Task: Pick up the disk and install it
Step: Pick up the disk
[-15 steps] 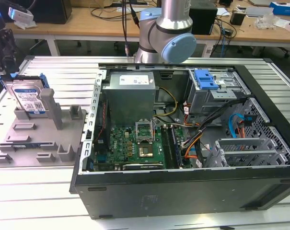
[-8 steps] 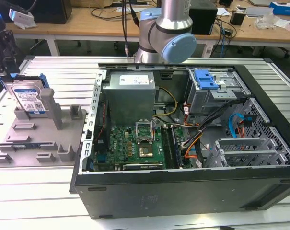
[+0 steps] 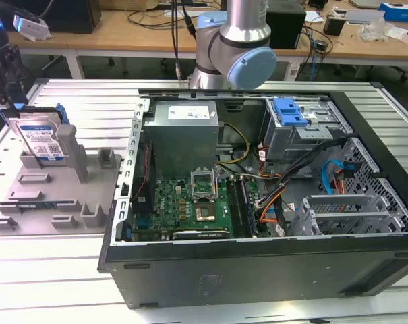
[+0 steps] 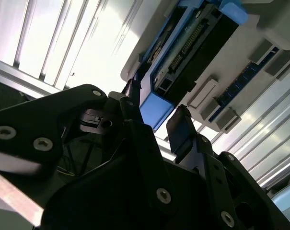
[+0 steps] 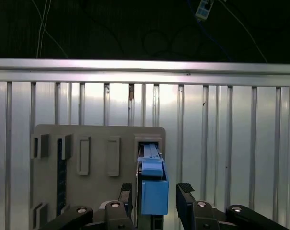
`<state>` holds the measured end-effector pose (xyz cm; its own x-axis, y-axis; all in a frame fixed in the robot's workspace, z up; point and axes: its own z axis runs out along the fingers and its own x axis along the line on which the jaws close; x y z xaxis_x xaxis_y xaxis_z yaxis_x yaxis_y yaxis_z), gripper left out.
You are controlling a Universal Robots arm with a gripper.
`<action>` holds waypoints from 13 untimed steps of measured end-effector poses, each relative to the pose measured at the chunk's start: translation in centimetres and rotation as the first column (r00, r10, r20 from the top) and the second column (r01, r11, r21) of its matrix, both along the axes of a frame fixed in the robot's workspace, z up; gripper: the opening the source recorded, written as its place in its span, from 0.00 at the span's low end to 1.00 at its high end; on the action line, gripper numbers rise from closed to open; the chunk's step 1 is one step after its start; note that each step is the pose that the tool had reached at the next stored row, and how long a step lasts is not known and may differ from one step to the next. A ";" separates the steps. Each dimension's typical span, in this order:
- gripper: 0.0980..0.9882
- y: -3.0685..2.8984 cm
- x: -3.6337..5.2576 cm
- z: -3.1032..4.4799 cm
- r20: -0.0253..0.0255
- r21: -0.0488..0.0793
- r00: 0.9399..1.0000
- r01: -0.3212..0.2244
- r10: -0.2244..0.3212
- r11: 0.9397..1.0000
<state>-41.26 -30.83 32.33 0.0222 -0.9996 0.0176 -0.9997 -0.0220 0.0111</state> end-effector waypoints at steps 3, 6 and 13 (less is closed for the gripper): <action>0.45 -0.05 0.00 -0.09 0.000 0.000 1.000 0.000 0.000 1.000; 0.45 -0.08 0.07 -0.14 0.000 0.000 1.000 0.001 -0.001 1.000; 0.45 -0.14 0.14 -0.33 0.000 0.000 1.000 0.001 -0.001 1.000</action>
